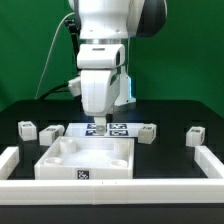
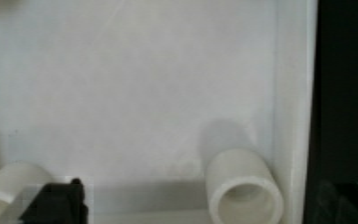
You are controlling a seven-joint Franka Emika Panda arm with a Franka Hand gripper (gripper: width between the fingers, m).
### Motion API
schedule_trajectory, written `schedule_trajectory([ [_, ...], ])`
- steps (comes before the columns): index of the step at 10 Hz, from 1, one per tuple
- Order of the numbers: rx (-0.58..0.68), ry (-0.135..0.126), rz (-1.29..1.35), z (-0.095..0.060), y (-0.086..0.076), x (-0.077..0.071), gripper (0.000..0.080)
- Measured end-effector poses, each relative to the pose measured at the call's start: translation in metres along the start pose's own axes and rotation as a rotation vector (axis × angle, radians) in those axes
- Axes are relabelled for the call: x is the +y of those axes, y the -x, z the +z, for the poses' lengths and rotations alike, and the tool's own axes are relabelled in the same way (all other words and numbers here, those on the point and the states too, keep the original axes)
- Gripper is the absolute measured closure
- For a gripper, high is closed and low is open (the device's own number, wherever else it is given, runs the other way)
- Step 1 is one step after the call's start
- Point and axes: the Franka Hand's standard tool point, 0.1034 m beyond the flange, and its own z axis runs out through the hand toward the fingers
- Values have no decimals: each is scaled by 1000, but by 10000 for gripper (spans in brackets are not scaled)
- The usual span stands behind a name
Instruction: Assemble one leg
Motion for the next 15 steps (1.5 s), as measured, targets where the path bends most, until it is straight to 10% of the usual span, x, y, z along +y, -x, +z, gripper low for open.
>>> schedule_trajectory([
  [5,3,-77,25,39,9,-23,150],
  [10,4,-79,26,41,9,-25,172],
  [11,4,-79,26,41,9,-25,369],
  [12,4,-79,26,41,9,-25,369],
  [14,4,-79,26,41,9,-25,728],
  [15,4,-76,26,41,9,-24,728],
])
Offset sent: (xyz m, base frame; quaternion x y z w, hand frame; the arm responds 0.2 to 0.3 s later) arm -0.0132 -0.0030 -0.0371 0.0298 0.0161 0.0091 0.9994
